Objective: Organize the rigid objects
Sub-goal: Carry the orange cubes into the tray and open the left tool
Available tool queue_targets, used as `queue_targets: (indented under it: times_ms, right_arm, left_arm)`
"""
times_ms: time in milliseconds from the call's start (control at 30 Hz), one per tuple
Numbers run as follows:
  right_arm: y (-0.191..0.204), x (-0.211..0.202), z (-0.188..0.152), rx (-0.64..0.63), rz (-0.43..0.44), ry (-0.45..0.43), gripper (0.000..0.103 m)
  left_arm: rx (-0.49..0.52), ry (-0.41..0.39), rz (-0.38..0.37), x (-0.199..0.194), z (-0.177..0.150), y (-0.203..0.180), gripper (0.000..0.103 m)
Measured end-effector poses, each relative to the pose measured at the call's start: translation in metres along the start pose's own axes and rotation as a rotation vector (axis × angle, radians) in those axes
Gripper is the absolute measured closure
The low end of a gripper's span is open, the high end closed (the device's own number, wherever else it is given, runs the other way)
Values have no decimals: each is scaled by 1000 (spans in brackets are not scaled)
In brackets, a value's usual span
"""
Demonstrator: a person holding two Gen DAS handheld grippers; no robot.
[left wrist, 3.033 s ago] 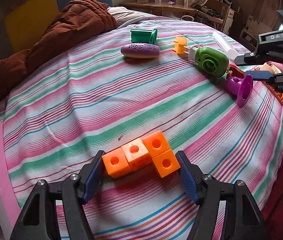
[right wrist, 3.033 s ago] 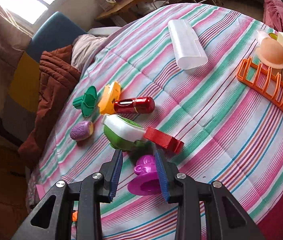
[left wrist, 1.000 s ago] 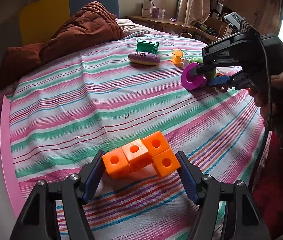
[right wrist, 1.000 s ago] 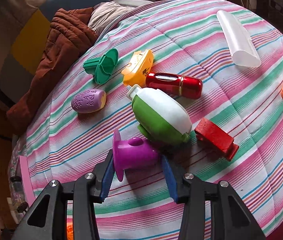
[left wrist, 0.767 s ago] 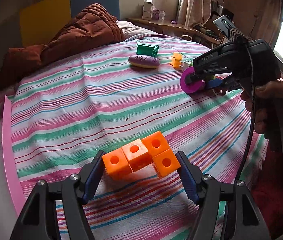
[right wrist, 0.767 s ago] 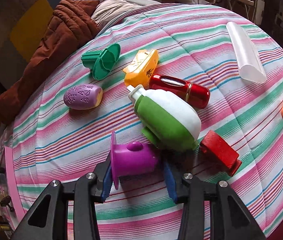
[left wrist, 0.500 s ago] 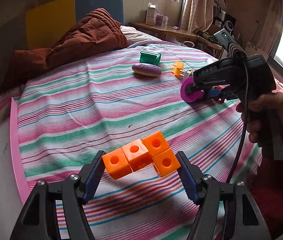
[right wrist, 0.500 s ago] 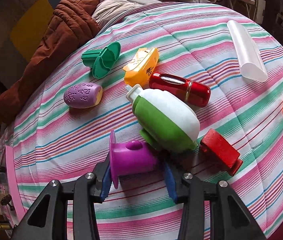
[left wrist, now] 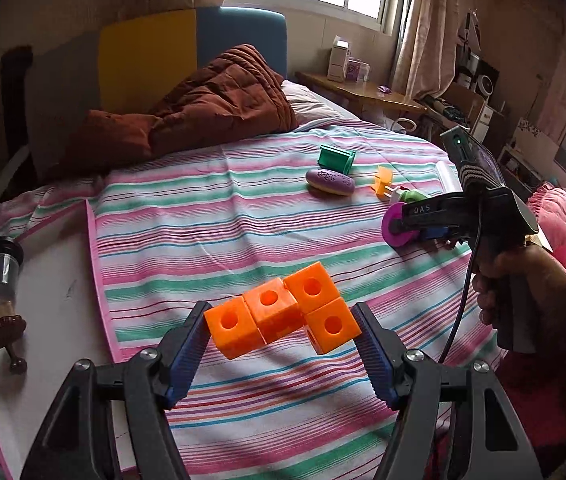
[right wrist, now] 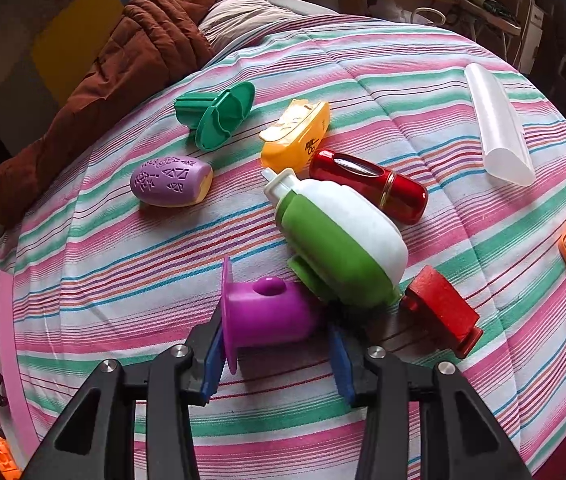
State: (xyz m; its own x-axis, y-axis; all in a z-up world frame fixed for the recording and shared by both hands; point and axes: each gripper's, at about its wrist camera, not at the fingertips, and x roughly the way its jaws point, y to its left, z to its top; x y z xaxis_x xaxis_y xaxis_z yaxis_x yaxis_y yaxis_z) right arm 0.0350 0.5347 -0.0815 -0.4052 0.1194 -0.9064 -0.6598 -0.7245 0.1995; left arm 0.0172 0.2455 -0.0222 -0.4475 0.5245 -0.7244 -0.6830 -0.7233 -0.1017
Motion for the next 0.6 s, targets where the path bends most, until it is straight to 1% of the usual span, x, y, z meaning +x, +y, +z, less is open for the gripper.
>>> queue_targets:
  times_ms: [200,300,433,600]
  right_arm:
    - [0,2,0,4,4,0,59]
    - [3,2,-1,-15,-9,-7,59]
    - [6,2,-2,-38,-25,-20,59]
    - [8,2,-3,-57,-39,-28,59]
  left_arm:
    - [-34,-22,59,-19,-2,20,32]
    - [-52,-31,91,-27,-4,31,32]
    - [-88,-27,117,-31,-8,46,32]
    - [-139,-10,128,-35,-19,69,32]
